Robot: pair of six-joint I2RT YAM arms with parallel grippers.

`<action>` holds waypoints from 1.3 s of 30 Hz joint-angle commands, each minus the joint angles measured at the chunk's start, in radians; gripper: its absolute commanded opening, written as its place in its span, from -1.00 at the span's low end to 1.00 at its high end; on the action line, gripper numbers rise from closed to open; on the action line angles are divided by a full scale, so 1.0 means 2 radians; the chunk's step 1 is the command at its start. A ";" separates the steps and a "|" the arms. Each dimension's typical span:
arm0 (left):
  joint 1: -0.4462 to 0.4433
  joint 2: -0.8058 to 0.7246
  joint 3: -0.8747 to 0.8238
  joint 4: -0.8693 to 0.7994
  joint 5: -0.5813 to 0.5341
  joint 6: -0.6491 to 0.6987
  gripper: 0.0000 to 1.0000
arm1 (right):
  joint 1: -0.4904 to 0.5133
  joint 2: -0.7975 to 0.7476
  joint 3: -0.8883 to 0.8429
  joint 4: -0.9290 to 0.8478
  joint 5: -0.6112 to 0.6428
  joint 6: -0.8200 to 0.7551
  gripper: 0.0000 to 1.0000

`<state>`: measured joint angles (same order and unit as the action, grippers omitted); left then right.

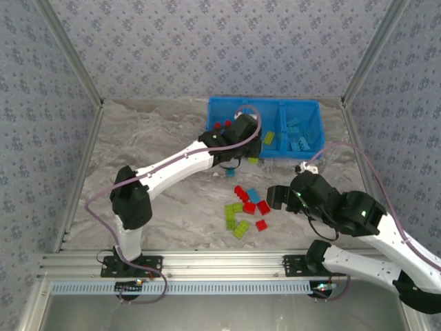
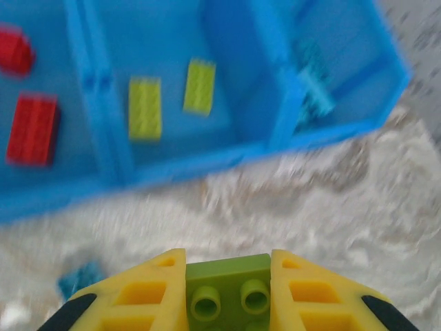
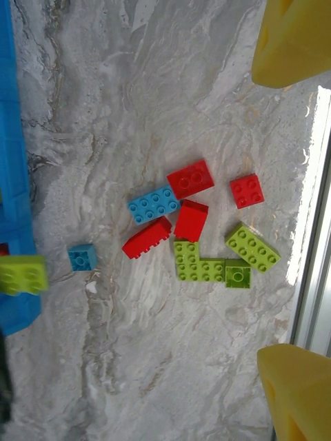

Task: Sort the legos into containers by color

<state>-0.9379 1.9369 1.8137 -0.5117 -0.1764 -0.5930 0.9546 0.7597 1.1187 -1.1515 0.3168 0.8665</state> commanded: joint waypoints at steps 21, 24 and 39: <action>0.060 0.330 0.512 -0.076 -0.014 0.109 0.01 | 0.003 -0.034 -0.011 -0.039 0.032 0.041 0.99; 0.055 0.289 0.512 -0.129 0.021 0.107 0.04 | 0.003 -0.030 -0.014 -0.037 0.032 0.039 1.00; -0.030 -0.204 -0.091 0.071 0.052 0.241 0.19 | -0.051 0.044 -0.125 0.071 -0.045 -0.053 1.00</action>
<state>-1.0252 1.6276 1.8175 -0.5373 -0.0853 -0.1688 0.8867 0.8265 0.9127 -1.0702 0.2905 0.8322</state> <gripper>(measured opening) 0.589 0.999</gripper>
